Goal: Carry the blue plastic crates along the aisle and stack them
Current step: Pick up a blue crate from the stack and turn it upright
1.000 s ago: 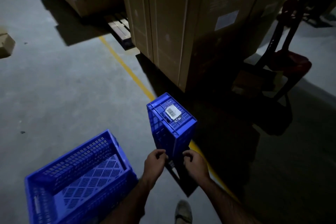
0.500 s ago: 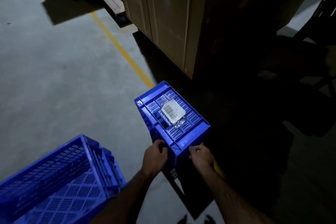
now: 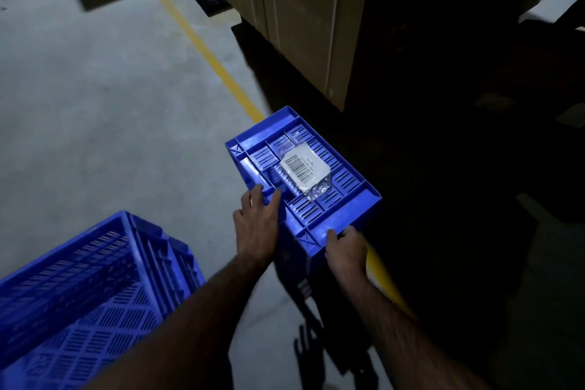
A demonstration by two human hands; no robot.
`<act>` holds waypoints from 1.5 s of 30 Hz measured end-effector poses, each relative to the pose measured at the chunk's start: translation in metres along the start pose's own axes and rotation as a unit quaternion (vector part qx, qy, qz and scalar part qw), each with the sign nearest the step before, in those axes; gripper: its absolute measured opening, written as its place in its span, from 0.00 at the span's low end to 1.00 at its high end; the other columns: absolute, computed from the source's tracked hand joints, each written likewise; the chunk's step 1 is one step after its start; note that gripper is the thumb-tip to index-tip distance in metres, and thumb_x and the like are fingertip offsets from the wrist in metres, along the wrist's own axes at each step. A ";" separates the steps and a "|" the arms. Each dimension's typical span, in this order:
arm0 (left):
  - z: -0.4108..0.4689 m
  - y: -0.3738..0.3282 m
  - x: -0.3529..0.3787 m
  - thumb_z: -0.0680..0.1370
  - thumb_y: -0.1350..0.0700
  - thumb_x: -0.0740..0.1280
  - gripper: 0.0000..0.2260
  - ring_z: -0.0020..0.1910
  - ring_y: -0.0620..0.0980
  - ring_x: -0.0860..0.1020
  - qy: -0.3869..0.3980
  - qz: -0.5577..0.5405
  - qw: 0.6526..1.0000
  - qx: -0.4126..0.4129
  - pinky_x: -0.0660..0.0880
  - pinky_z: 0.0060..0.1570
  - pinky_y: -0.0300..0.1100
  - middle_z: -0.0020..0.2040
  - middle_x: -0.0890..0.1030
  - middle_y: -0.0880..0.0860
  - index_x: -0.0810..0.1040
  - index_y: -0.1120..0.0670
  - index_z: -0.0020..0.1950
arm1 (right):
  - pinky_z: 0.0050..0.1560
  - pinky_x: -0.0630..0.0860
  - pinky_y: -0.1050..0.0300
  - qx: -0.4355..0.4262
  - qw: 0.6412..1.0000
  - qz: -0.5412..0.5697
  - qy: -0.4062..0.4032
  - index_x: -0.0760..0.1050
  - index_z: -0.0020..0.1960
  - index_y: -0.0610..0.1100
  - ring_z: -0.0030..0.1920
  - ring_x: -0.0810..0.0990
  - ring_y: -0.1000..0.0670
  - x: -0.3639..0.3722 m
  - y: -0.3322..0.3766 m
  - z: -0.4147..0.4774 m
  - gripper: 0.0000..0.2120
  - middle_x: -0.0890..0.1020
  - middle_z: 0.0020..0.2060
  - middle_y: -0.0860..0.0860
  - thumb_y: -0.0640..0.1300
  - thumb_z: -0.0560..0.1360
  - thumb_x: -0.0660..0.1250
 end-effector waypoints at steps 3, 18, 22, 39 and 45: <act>0.007 -0.006 0.002 0.73 0.58 0.69 0.30 0.71 0.59 0.62 0.012 0.062 0.996 0.056 0.70 0.57 0.55 0.74 0.62 0.57 0.63 0.49 0.73 | 0.42 0.77 0.51 -0.008 1.000 0.003 -0.007 0.73 0.45 0.35 0.42 0.81 0.40 -0.002 0.000 -0.001 0.11 0.82 0.42 0.38 0.44 0.75 0.62; -0.009 -0.001 -0.004 0.63 0.61 0.79 0.31 0.54 0.60 0.78 -0.015 0.027 0.988 0.149 0.79 0.42 0.50 0.59 0.78 0.60 0.75 0.58 0.65 | 0.39 0.78 0.44 -0.044 0.999 -0.008 -0.005 0.68 0.38 0.37 0.36 0.78 0.39 -0.031 -0.026 -0.002 0.10 0.79 0.34 0.39 0.43 0.74 0.61; -0.025 0.013 -0.002 0.65 0.60 0.79 0.29 0.52 0.58 0.79 -0.028 -0.009 0.987 0.158 0.79 0.46 0.50 0.57 0.79 0.58 0.76 0.57 0.64 | 0.38 0.74 0.47 -0.083 0.995 -0.046 -0.008 0.68 0.37 0.36 0.35 0.75 0.40 -0.050 -0.028 -0.004 0.10 0.77 0.34 0.36 0.41 0.74 0.61; -0.085 0.018 0.012 0.65 0.55 0.78 0.22 0.47 0.52 0.80 0.009 -0.033 0.994 0.107 0.73 0.48 0.53 0.51 0.78 0.53 0.80 0.49 0.57 | 0.37 0.72 0.53 -0.118 0.981 -0.150 0.013 0.72 0.41 0.38 0.36 0.77 0.44 -0.093 -0.045 -0.003 0.08 0.79 0.36 0.43 0.42 0.75 0.61; -0.110 0.007 0.019 0.72 0.53 0.73 0.23 0.57 0.54 0.78 0.042 -0.014 0.993 0.107 0.70 0.56 0.56 0.65 0.75 0.51 0.73 0.49 0.66 | 0.44 0.80 0.44 -0.092 0.984 -0.153 0.022 0.73 0.44 0.40 0.39 0.80 0.44 -0.104 -0.064 -0.018 0.08 0.80 0.39 0.44 0.44 0.76 0.60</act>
Point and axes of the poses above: each hand's wrist, its own z-axis towards the middle knuckle, its own x-axis out of the palm, y = z × x, the point moved 7 cm from there along z, towards the middle knuckle
